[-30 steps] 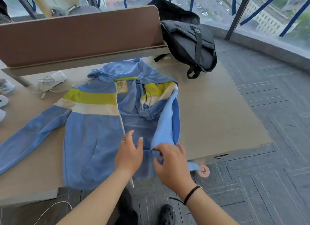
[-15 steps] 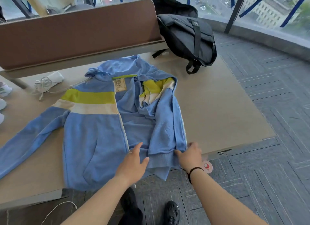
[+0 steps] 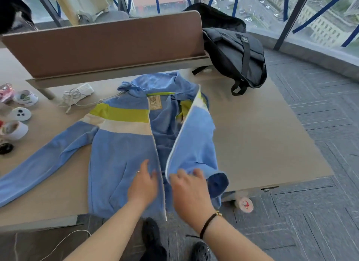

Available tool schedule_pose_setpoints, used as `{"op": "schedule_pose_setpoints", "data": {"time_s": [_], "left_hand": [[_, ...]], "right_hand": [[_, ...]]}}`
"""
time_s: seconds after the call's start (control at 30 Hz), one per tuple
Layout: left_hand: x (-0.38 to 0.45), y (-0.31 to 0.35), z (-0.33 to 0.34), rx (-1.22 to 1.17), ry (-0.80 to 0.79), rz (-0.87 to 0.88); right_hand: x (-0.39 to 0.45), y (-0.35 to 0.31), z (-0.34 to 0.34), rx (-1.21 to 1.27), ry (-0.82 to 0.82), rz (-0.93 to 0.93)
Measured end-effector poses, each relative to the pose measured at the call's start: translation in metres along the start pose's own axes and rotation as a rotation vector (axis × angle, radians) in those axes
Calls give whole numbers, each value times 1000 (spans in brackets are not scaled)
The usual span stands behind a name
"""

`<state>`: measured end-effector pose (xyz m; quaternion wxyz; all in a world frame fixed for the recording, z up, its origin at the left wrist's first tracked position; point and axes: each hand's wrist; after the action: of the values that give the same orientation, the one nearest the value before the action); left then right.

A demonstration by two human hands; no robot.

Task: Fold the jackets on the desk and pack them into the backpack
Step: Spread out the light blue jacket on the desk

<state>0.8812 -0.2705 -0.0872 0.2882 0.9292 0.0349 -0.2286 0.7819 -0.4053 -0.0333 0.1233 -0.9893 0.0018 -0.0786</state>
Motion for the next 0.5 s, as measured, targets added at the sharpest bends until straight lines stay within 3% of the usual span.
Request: {"op": "schedule_pose_setpoints", "data": {"time_s": [0.07, 0.1, 0.13, 0.33, 0.43, 0.5], "left_hand": [[0, -15, -8, 79, 62, -16], [-2, -21, -11, 119, 63, -2], [-3, -26, -12, 151, 47, 22], [-7, -36, 2, 281, -149, 197], [-7, -34, 12, 350, -217, 307], [-5, -37, 17, 425, -256, 326]], "right_hand": [[-11, -21, 32, 61, -439, -8], [-16, -22, 42, 184, -636, 89], [-20, -20, 47, 283, -720, 188], [-20, 35, 54, 352, -219, 520], [-19, 69, 54, 537, 34, 791], [-24, 89, 55, 568, 72, 928]]}}
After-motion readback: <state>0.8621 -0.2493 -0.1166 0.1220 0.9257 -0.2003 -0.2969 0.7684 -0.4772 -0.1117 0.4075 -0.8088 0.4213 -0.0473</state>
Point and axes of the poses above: each hand's wrist, its own x-axis towards the middle knuckle, its own z-axis out of the palm, y = z × x, and after that the axes turned 6 degrees about -z, right-handed
